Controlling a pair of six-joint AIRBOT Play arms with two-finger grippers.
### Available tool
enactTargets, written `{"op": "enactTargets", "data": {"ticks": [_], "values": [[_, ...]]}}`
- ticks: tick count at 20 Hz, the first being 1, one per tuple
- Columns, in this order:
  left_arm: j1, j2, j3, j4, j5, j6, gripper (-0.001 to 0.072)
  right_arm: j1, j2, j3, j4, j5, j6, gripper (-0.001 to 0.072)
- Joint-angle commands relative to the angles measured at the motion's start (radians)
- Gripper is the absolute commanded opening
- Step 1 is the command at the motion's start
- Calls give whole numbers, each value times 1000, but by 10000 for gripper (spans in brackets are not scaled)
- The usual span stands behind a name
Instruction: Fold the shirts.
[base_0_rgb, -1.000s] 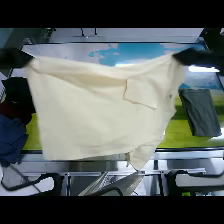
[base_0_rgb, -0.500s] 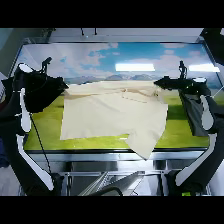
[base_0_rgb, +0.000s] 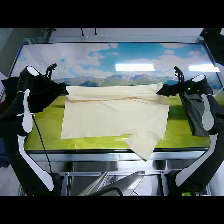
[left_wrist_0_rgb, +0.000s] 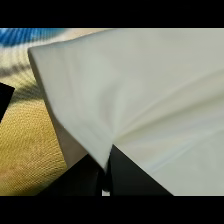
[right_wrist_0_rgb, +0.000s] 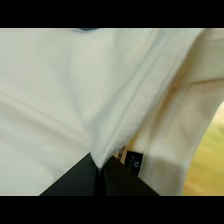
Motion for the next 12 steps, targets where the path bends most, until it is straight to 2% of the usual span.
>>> {"op": "enactTargets", "data": {"ticks": [1, 3, 4, 5, 6, 7, 9, 12], "values": [[-8, -18, -4, 22, 14, 0, 15, 6, -2, 1, -37, -56, 4, 20], [-15, -16, 8, 22, 1, 5, 17, 16, -1, 1, -37, -29, 4, 22], [-15, -16, 24, 22, -21, 5, 19, 29, 0, 1, -37, -15, 4, 55], [-15, -16, 49, 19, -56, -2, 112, 41, 5, 1, -37, -10, 5, 241], [-15, -16, 85, 24, -97, -25, 473, 48, 16, 2, -42, -10, 11, 306], [-14, -14, 120, 25, -142, -57, 551, 47, 35, 2, -53, -10, 47, 306], [9, 35, 112, 101, -217, -130, 524, 16, 95, 2, -128, 5, 142, 308], [58, 189, -122, 177, -264, -155, 524, -78, 203, -35, -175, 164, 224, 308]]}}
